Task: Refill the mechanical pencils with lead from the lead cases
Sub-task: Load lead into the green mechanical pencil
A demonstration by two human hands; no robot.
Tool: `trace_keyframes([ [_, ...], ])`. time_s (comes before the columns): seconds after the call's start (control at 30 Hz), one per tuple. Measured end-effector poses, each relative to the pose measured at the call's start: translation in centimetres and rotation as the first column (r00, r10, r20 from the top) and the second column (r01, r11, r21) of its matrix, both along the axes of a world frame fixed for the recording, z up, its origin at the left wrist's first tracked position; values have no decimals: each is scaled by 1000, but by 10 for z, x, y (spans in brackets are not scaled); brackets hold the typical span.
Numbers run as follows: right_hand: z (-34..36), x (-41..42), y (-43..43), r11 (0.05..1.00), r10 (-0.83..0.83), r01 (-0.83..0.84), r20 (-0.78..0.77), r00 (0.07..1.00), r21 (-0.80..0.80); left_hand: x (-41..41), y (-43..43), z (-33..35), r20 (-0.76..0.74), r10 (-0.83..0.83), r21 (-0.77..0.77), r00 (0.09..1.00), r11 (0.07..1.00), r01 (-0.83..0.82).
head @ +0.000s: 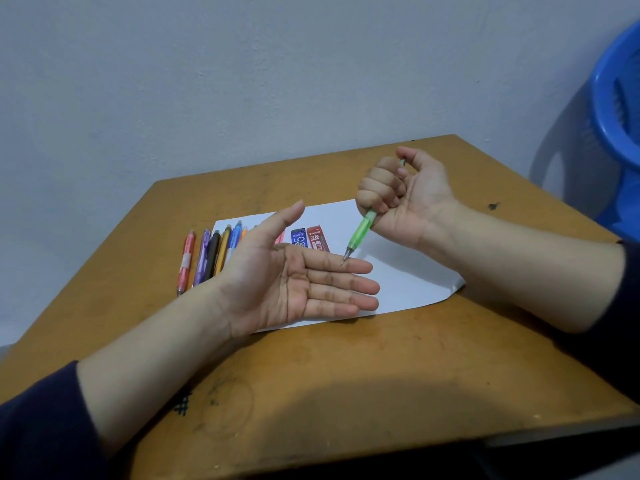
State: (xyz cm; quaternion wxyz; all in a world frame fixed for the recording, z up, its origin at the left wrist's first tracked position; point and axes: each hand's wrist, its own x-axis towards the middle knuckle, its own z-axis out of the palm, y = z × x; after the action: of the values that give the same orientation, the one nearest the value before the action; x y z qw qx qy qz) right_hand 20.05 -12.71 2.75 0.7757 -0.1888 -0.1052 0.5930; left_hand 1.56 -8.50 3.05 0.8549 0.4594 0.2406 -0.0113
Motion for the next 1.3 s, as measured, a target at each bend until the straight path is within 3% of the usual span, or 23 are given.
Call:
trace_keyframes([
  [0.23, 2, -1, 1, 998, 48, -49, 20, 999, 35, 0, 0, 0, -22, 67, 65, 998, 996, -65],
  [0.43, 7, -11, 3, 996, 82, -86, 122, 989, 27, 2, -4, -1, -55, 172, 247, 984, 957, -153],
  [0.6, 7, -12, 2, 991, 125, -132, 274, 954, 9, 2, -3, -2, -18, 226, 283, 974, 936, -211],
  [0.73, 5, -16, 0, 994, 107, -92, 513, 852, -56, 3, -1, -4, 62, 320, 325, 945, 889, -322],
  [0.9, 14, -4, 2, 988, 33, 48, 513, 858, -144, 5, 5, -7, 163, 463, 358, 871, 795, -490],
  [0.97, 20, 11, 1, 969, 38, 101, 540, 841, -225, 4, 10, -7, 216, 528, 373, 821, 733, -569],
  [1.07, 23, 33, 0, 918, 93, 173, 621, 778, -356, 0, 20, -10, 272, 541, 604, 796, 548, -579],
  [1.13, 21, 43, -1, 870, 111, 300, 749, 653, -391, -2, 26, -13, 272, 519, 807, 810, 335, -486],
  [1.2, 16, 49, -1, 830, 141, 425, 872, 469, -362, -3, 31, -15, 207, 509, 949, 836, 102, -298],
  [1.23, 13, 51, 0, 815, 156, 464, 903, 400, -346, -4, 34, -16, 173, 520, 975, 837, 31, -221],
  [1.3, 7, 53, 1, 789, 193, 515, 931, 309, -335, -4, 38, -16, 129, 543, 988, 829, -4, -152],
])
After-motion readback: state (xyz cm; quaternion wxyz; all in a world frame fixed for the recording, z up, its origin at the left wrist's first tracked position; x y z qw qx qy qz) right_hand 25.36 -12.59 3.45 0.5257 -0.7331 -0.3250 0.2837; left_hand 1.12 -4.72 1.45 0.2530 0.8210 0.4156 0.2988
